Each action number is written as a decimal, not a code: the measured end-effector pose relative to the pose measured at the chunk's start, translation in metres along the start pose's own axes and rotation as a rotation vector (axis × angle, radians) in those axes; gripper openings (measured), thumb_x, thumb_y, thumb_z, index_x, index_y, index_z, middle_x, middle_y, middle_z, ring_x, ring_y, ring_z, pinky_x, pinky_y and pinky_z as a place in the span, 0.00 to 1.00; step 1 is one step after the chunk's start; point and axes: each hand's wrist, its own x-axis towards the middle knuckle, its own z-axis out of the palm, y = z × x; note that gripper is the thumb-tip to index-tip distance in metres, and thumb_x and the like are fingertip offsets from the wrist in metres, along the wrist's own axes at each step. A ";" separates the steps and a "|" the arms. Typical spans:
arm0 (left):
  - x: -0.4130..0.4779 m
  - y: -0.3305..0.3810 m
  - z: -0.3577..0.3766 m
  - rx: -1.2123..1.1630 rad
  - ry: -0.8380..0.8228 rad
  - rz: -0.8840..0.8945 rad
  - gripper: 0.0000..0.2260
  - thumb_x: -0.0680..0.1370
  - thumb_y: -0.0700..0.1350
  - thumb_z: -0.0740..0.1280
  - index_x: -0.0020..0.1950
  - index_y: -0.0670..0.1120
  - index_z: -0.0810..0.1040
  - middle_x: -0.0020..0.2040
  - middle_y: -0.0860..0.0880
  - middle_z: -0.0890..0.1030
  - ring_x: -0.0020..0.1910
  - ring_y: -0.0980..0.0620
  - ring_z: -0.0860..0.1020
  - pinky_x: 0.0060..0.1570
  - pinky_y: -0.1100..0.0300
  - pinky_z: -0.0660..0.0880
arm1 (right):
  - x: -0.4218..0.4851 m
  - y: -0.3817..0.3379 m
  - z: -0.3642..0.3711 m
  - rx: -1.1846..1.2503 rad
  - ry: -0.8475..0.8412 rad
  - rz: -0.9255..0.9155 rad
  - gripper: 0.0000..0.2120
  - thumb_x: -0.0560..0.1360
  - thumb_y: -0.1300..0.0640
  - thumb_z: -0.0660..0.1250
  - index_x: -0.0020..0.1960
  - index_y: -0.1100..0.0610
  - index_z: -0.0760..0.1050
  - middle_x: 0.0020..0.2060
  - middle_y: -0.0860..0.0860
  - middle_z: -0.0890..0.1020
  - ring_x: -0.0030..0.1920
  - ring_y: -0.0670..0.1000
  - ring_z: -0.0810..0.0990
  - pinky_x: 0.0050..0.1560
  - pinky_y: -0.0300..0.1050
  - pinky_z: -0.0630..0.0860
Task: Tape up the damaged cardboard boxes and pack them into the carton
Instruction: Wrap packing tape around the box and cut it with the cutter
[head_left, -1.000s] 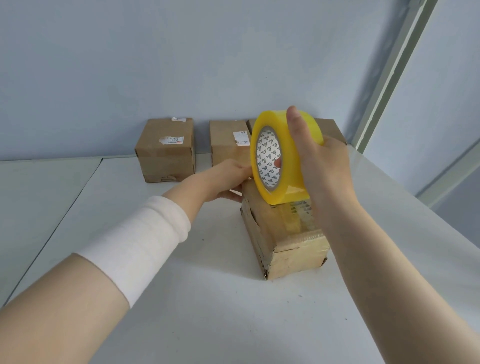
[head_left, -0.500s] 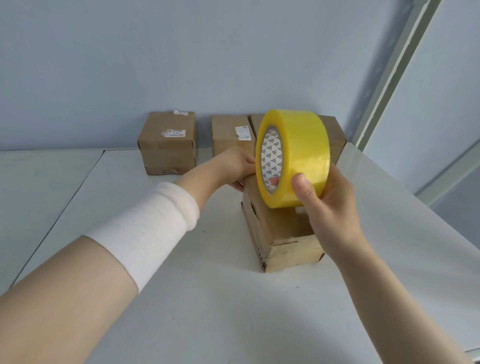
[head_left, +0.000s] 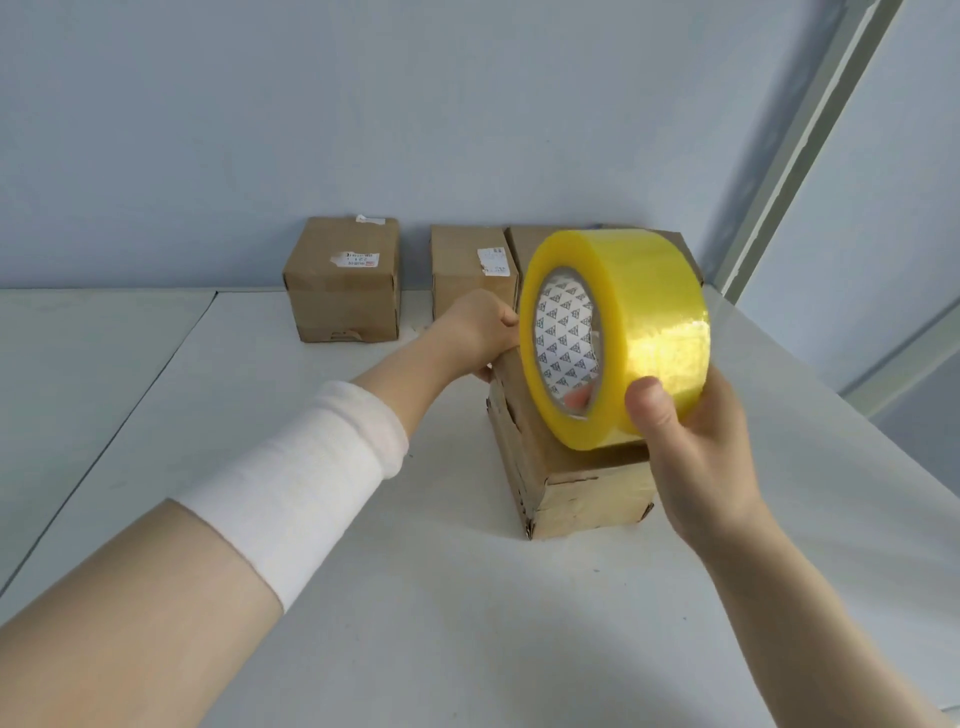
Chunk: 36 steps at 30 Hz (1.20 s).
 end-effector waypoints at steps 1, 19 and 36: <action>0.000 0.001 0.002 0.009 0.002 -0.011 0.12 0.79 0.42 0.61 0.40 0.42 0.79 0.45 0.41 0.81 0.44 0.44 0.80 0.38 0.58 0.80 | 0.000 -0.003 -0.001 -0.001 -0.054 0.025 0.19 0.67 0.34 0.65 0.42 0.50 0.78 0.35 0.39 0.83 0.40 0.37 0.81 0.39 0.29 0.74; 0.039 -0.006 -0.011 -0.038 0.108 -0.156 0.09 0.77 0.40 0.59 0.37 0.47 0.72 0.41 0.44 0.76 0.40 0.48 0.72 0.37 0.61 0.72 | 0.051 0.024 0.007 -0.087 -0.089 0.218 0.19 0.66 0.48 0.73 0.54 0.53 0.75 0.46 0.43 0.81 0.44 0.35 0.79 0.43 0.31 0.73; 0.043 -0.020 -0.011 -0.153 0.082 -0.040 0.12 0.74 0.53 0.69 0.36 0.47 0.78 0.34 0.50 0.77 0.34 0.54 0.76 0.41 0.60 0.76 | -0.034 -0.004 -0.004 -0.140 0.064 0.052 0.07 0.66 0.45 0.62 0.33 0.39 0.77 0.24 0.33 0.74 0.26 0.31 0.71 0.28 0.21 0.66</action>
